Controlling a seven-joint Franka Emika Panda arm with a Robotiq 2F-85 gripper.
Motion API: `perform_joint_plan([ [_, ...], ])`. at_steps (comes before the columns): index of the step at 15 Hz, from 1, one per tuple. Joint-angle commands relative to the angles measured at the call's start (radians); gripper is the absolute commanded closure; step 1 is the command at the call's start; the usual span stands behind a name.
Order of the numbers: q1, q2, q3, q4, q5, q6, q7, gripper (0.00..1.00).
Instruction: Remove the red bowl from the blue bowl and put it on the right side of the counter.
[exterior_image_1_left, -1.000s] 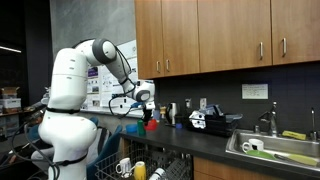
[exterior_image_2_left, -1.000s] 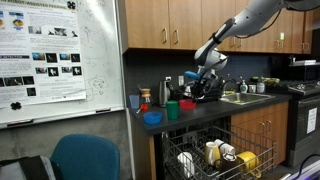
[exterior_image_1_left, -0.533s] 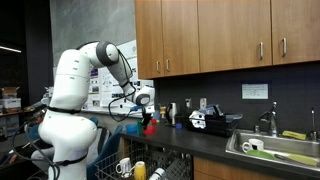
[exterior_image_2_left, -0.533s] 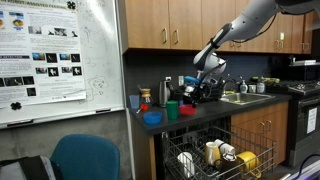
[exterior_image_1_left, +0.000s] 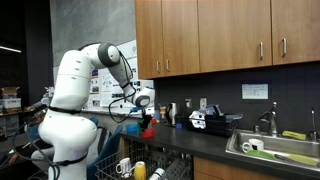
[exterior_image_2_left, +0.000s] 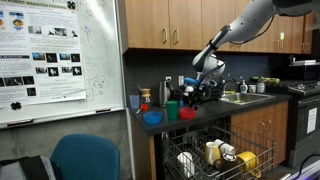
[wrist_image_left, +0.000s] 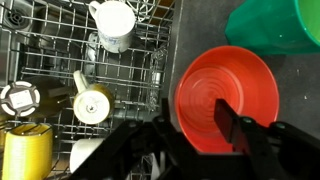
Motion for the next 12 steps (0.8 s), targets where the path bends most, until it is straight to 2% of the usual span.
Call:
perform_joint_plan([
  [1,0.008,-0.049,0.003,0.002,-0.010,-0.009,0.003,0.18],
  [4,0.019,-0.089,0.006,0.018,-0.037,-0.032,0.011,0.01],
  [12,0.050,-0.158,0.031,0.104,-0.246,-0.274,-0.017,0.00],
])
